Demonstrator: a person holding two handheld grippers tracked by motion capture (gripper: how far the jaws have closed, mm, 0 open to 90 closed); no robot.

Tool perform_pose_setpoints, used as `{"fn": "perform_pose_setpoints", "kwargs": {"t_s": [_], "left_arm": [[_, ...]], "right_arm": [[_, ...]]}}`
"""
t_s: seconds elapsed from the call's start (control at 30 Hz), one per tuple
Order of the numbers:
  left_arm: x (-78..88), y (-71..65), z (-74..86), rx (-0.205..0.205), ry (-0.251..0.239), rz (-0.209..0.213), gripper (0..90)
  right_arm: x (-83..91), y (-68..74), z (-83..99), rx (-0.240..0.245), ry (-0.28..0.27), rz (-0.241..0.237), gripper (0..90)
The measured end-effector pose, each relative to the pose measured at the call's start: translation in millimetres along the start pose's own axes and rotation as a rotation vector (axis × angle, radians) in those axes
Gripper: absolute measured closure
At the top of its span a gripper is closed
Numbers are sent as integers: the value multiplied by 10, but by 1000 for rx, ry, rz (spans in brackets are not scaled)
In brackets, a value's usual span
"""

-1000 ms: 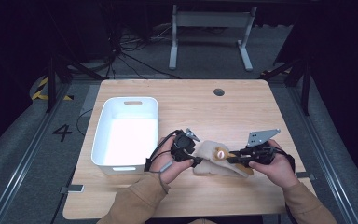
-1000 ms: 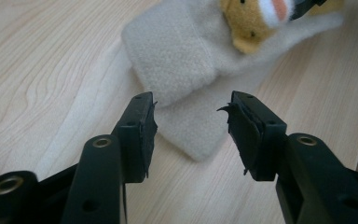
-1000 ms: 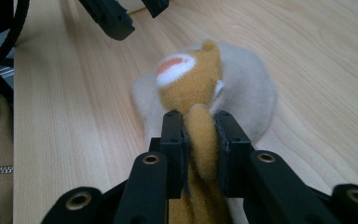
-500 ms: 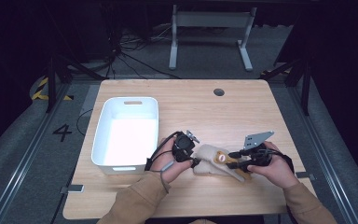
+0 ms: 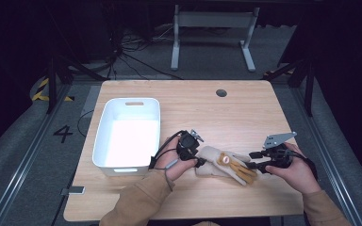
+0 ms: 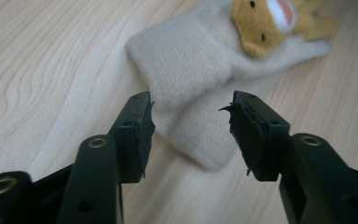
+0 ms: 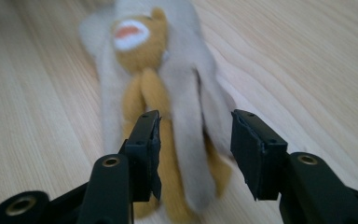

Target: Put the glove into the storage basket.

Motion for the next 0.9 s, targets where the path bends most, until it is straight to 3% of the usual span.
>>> {"fn": "perform_pose_setpoints", "kwargs": {"t_s": [0.17, 0.2, 0.23, 0.33, 0.47, 0.6, 0.73, 0.8, 0.9], "left_arm": [[-56, 6, -5, -5, 12, 13, 503], [-59, 5, -8, -7, 18, 10, 503], [-63, 5, -10, -8, 23, 13, 503], [-76, 15, -12, -22, 29, 10, 507], [-79, 38, -10, -36, 14, 16, 522], [-78, 58, -3, -37, 15, 16, 527], [-85, 64, 1, -42, 19, 14, 530], [-93, 69, 5, -47, 28, 13, 535], [-106, 72, 10, -43, 37, 12, 534]], "right_arm": [[16, -1, 88, -31, 68, -19, 565], [16, -1, 88, -31, 68, -19, 565], [7, 13, 113, -23, 106, -28, 579], [-15, 36, 141, -19, 151, -50, 579], [-64, 69, 161, -10, 179, -70, 505], [-97, 74, 166, 10, 194, -66, 505], [-135, 67, 172, 35, 211, -49, 577], [-128, 62, 167, 47, 217, -38, 726], [-119, 64, 158, 47, 215, -32, 786]]}}
Point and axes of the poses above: each handheld gripper's, and its own axes: x roughly backward along the jaws, z roughly out of its underside, y roughly to its left, the point moved 1 cm from there along -x, roughly forward along the jaws, and after that the axes turned 8 degrees about x, right-handed, at the moved point
